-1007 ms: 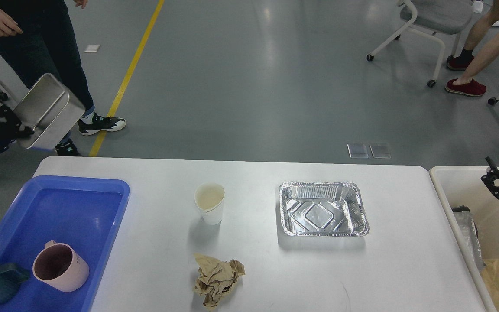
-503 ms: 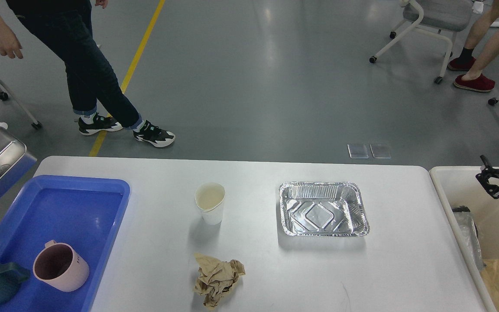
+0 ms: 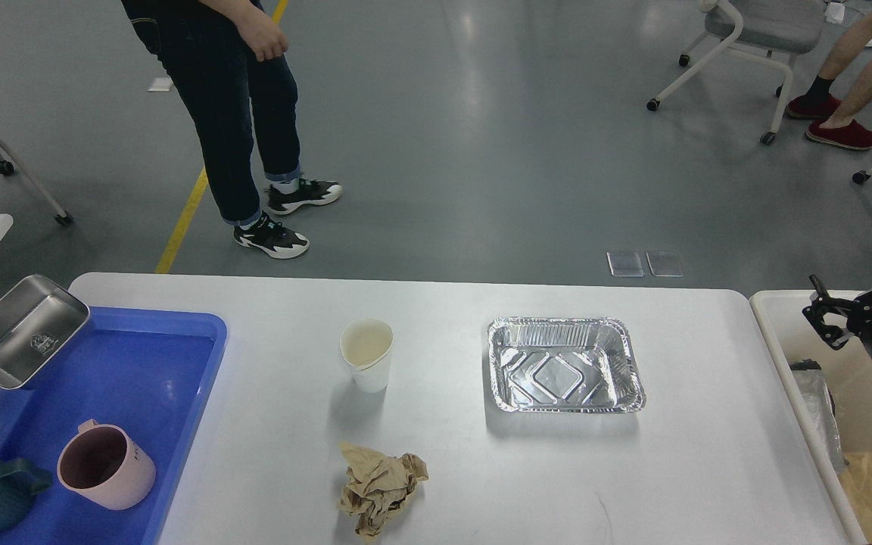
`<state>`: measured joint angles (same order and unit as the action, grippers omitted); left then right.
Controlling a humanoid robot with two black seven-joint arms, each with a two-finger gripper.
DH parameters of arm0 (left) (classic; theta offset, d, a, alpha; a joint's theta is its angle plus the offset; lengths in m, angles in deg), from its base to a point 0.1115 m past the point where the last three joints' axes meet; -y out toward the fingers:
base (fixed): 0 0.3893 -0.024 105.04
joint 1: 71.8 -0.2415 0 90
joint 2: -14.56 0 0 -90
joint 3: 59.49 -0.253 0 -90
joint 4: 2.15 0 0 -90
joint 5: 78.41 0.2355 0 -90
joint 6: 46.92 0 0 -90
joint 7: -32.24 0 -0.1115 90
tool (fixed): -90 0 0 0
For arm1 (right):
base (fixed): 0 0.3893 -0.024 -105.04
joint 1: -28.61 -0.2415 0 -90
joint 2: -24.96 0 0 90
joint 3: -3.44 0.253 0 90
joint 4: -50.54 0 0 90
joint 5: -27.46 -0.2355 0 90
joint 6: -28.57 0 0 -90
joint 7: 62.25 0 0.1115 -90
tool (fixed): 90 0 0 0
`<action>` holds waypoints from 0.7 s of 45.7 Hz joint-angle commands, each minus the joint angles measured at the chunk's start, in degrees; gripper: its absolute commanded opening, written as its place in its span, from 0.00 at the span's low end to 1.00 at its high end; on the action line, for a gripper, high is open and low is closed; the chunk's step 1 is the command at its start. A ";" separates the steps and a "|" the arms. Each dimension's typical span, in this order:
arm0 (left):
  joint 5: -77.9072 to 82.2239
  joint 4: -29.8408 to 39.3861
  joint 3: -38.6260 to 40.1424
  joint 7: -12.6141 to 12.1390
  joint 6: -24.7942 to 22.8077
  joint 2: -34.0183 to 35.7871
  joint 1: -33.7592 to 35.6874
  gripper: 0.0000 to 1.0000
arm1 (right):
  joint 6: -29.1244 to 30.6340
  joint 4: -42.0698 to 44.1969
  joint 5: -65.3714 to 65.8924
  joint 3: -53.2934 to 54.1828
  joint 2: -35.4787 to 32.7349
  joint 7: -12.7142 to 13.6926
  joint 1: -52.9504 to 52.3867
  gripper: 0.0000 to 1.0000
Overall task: Tidy desktop
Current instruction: 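Lower the steel tray into the blue bin and release it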
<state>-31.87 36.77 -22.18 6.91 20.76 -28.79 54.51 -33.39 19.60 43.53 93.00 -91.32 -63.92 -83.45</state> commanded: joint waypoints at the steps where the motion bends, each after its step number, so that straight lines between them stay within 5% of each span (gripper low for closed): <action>1: 2.68 -1.03 -0.31 -0.15 2.19 -3.93 0.43 0.06 | 0.00 0.00 -0.07 0.00 0.00 0.00 0.17 1.00; 32: 5.59 -4.02 -1.54 -0.15 4.48 -8.77 -0.18 0.10 | -0.17 -2.02 0.02 0.00 0.08 0.00 1.05 1.00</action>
<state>-26.27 33.04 -23.71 6.75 25.28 -37.51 54.51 -33.55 17.61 43.54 93.00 -91.32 -63.92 -82.41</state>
